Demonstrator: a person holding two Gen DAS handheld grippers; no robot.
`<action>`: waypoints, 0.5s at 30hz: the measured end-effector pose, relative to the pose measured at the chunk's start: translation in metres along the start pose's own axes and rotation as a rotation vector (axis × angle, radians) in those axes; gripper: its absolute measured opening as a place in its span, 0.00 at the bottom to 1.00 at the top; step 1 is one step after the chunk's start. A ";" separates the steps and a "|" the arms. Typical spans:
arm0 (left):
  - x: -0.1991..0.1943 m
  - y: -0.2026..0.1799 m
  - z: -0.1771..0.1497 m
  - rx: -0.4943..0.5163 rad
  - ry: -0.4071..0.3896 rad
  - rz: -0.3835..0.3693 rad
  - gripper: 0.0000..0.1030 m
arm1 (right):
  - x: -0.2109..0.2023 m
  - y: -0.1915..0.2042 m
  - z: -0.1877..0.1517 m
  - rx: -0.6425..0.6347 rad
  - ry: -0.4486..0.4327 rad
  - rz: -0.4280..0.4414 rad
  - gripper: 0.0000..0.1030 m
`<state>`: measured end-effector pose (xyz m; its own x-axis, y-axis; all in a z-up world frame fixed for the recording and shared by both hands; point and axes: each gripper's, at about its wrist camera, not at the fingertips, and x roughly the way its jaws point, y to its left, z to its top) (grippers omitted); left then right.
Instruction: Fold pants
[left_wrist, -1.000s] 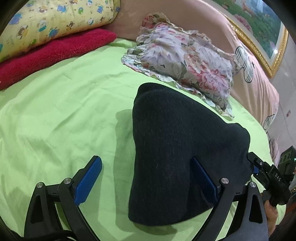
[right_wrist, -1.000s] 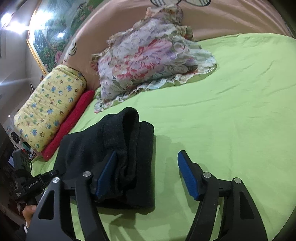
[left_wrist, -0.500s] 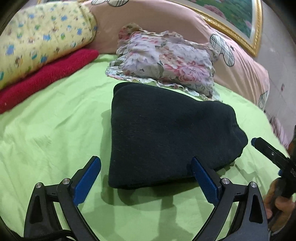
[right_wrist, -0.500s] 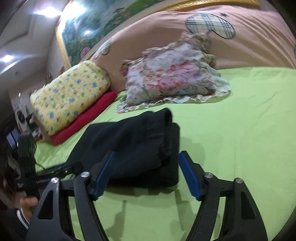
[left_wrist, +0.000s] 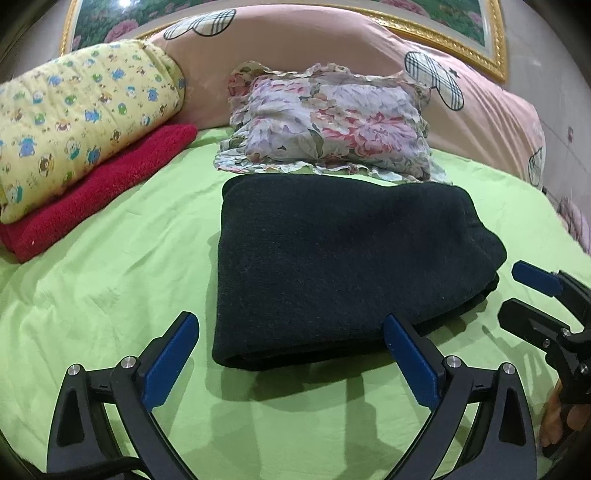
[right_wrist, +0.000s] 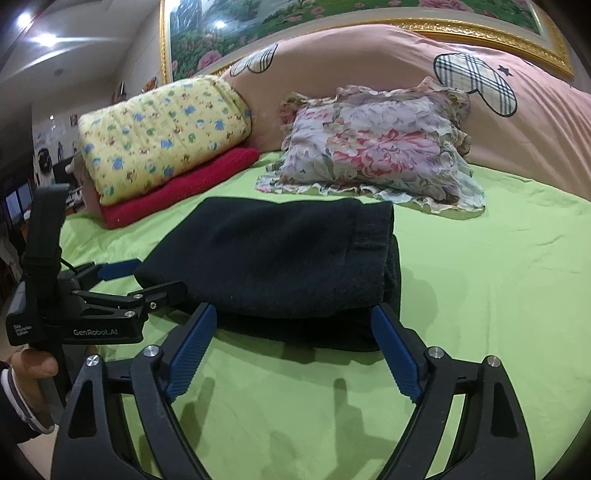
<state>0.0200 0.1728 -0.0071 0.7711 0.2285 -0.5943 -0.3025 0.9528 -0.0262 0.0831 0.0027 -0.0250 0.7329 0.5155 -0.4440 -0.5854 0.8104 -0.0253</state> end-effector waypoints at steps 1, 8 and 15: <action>0.000 -0.001 0.000 0.006 0.001 0.000 0.98 | 0.002 0.001 0.000 -0.002 0.009 -0.002 0.84; 0.006 -0.002 -0.001 0.022 0.040 -0.010 0.99 | 0.007 0.000 -0.001 0.003 0.035 -0.003 0.84; 0.011 -0.001 -0.001 0.020 0.082 0.000 0.99 | 0.010 -0.001 -0.002 0.020 0.058 -0.010 0.84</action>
<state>0.0281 0.1739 -0.0146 0.7224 0.2120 -0.6582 -0.2904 0.9569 -0.0105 0.0906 0.0062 -0.0315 0.7168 0.4907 -0.4954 -0.5707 0.8211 -0.0124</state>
